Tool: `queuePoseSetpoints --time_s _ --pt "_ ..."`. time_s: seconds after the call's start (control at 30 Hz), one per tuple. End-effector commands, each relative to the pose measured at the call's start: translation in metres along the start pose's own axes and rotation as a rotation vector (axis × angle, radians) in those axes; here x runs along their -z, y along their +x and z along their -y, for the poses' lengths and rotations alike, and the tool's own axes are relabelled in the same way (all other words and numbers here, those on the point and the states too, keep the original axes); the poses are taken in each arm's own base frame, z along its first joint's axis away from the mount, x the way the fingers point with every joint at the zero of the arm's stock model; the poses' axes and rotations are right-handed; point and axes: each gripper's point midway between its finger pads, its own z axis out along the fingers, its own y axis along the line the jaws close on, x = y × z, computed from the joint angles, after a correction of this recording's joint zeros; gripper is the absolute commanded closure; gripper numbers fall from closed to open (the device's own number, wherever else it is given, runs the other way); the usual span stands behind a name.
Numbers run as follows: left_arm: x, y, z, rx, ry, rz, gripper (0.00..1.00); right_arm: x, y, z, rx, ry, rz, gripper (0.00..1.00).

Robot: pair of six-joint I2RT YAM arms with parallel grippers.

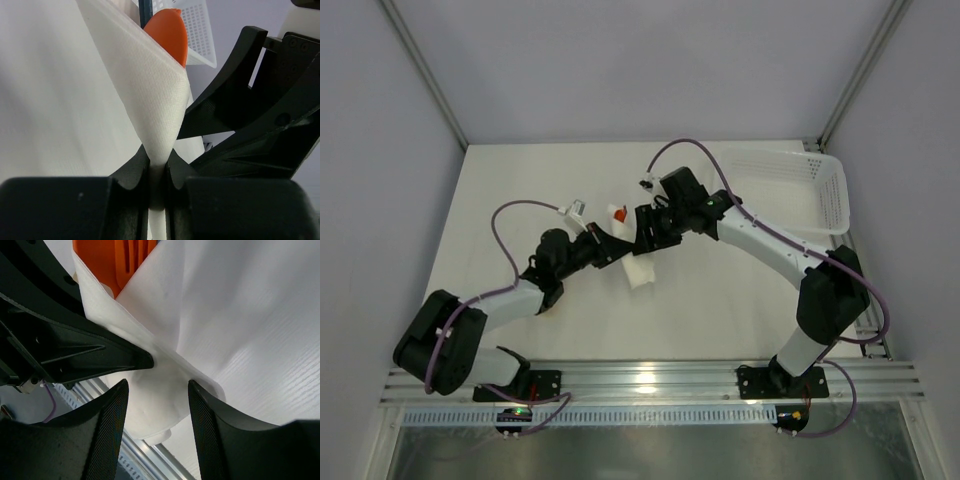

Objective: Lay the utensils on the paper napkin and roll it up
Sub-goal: Roll the napkin.

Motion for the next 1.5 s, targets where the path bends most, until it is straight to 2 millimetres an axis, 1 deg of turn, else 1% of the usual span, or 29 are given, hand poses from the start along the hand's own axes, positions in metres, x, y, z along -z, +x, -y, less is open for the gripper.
queuePoseSetpoints --time_s 0.0,0.1,0.3,0.33,0.47,0.57,0.7,1.0,1.13,1.23,1.37,1.4,1.47 --pt "0.003 -0.013 0.028 -0.035 0.085 0.031 1.0 -0.005 -0.001 -0.005 -0.001 -0.03 0.007 0.44" --pt "0.005 -0.013 0.03 -0.038 0.088 0.031 1.0 -0.004 0.001 0.001 -0.01 -0.016 0.002 0.45" --pt "0.006 -0.012 0.035 -0.035 0.107 0.024 1.0 -0.005 0.001 -0.009 0.002 -0.094 0.011 0.44" --pt "0.006 -0.013 0.036 -0.036 0.109 0.026 1.0 -0.005 0.001 -0.007 0.001 -0.09 0.01 0.44" --pt "0.007 -0.011 0.034 -0.033 0.098 0.017 1.0 -0.003 -0.005 -0.002 0.018 -0.073 0.042 0.41" --pt "0.008 -0.009 0.033 -0.028 0.095 0.011 1.0 0.001 -0.014 -0.001 0.037 -0.058 0.061 0.41" --pt "0.01 -0.006 0.029 -0.024 0.083 0.004 1.0 0.006 -0.028 -0.006 0.048 -0.06 0.084 0.41" --pt "0.012 -0.005 0.029 -0.018 0.079 0.005 1.0 0.0 -0.031 -0.017 0.032 -0.129 0.079 0.41" --pt "0.011 -0.006 0.031 -0.02 0.086 0.0 1.0 -0.002 -0.031 -0.018 0.031 -0.135 0.072 0.41" --pt "0.011 -0.006 0.03 -0.018 0.078 0.0 1.0 0.0 -0.036 -0.015 0.041 -0.108 0.095 0.41" --pt "0.011 -0.005 0.026 -0.015 0.059 0.001 1.0 0.009 -0.041 -0.013 0.065 -0.07 0.097 0.41" --pt "0.011 -0.006 0.025 -0.014 0.052 0.005 1.0 0.013 -0.046 -0.015 0.072 -0.072 0.108 0.41" --pt "0.012 -0.006 0.018 -0.013 0.013 0.01 1.0 0.016 -0.045 -0.019 0.081 -0.077 0.108 0.41"
